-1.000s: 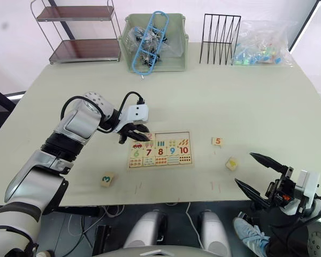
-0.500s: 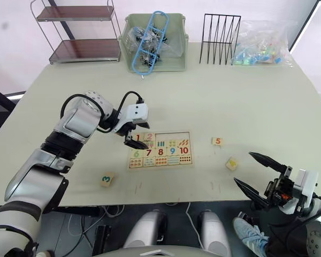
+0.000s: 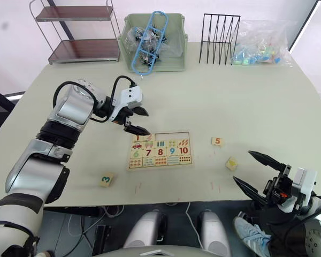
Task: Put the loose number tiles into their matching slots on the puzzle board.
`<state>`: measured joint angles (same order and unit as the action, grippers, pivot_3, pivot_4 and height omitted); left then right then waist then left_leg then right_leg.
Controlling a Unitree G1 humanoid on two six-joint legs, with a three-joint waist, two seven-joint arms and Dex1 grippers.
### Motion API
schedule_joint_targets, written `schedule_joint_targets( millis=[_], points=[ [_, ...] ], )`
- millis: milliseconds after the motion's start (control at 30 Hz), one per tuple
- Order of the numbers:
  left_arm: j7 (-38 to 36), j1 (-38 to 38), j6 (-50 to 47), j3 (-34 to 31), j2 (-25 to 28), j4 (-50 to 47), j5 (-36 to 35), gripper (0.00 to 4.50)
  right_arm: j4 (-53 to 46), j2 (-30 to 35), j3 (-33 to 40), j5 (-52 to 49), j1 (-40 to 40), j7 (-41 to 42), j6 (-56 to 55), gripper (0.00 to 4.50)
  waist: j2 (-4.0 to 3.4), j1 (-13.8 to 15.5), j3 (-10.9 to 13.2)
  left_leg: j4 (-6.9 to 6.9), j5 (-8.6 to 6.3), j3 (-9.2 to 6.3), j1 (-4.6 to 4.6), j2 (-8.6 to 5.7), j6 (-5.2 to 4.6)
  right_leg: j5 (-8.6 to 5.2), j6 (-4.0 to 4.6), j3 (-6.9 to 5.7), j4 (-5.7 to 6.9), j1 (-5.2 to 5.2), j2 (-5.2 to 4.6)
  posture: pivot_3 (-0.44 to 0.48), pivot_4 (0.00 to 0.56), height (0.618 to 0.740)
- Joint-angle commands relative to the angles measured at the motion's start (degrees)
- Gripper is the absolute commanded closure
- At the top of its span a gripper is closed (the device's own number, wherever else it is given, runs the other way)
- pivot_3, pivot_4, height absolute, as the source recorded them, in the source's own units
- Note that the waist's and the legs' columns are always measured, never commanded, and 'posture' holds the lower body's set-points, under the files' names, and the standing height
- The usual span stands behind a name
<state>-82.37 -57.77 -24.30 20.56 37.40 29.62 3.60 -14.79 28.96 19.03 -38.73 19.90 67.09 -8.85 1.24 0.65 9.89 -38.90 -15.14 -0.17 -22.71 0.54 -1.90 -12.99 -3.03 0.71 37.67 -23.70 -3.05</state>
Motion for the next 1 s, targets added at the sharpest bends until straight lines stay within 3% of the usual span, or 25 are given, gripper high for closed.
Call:
schedule_joint_targets(
  millis=[33, 233, 267, 1000],
  points=[
    [1.00, 0.00, 2.54, -2.47, -0.31, 1.19, -1.45, 1.31, -1.53, 0.60, 0.67, -0.46, -0.06, -0.06, -0.14, 0.00, 0.00, 0.01, 0.00, 0.00, 0.00, 0.00, 0.00, 0.00, 0.00, 0.00, 0.00, 0.00, 0.00, 0.00, 0.00, 0.000, 0.150, 0.740],
    [2.70, 1.10, 5.63, -3.20, -0.66, 4.22, -1.59, 4.32, -1.88, 0.62, 0.62, -0.49, 0.08, -0.26, 0.02, 0.00, 0.00, 0.00, 0.00, -0.01, 0.00, 0.00, 0.00, 0.00, 0.00, 0.00, 0.00, 0.00, 0.01, 0.00, 0.00, 0.000, 0.150, 0.740],
    [2.54, 1.41, 6.28, -3.12, -0.40, 4.48, -1.48, 4.45, -1.95, 0.66, 0.65, -0.50, 0.09, -0.32, 0.06, 0.00, 0.00, 0.00, 0.00, -0.01, 0.00, 0.00, 0.00, 0.00, 0.00, 0.00, 0.00, 0.00, 0.01, 0.00, 0.00, 0.000, 0.150, 0.740],
    [-3.30, 4.97, 6.93, -1.07, 2.63, 1.95, 0.31, 4.45, -1.93, 0.87, 0.80, -0.54, -0.13, -0.18, 0.31, 0.00, 0.00, 0.04, 0.00, -0.05, 0.00, 0.00, -0.02, 0.00, 0.00, 0.01, 0.00, -0.01, 0.01, 0.00, 0.00, 0.000, 0.150, 0.740]
  ],
)
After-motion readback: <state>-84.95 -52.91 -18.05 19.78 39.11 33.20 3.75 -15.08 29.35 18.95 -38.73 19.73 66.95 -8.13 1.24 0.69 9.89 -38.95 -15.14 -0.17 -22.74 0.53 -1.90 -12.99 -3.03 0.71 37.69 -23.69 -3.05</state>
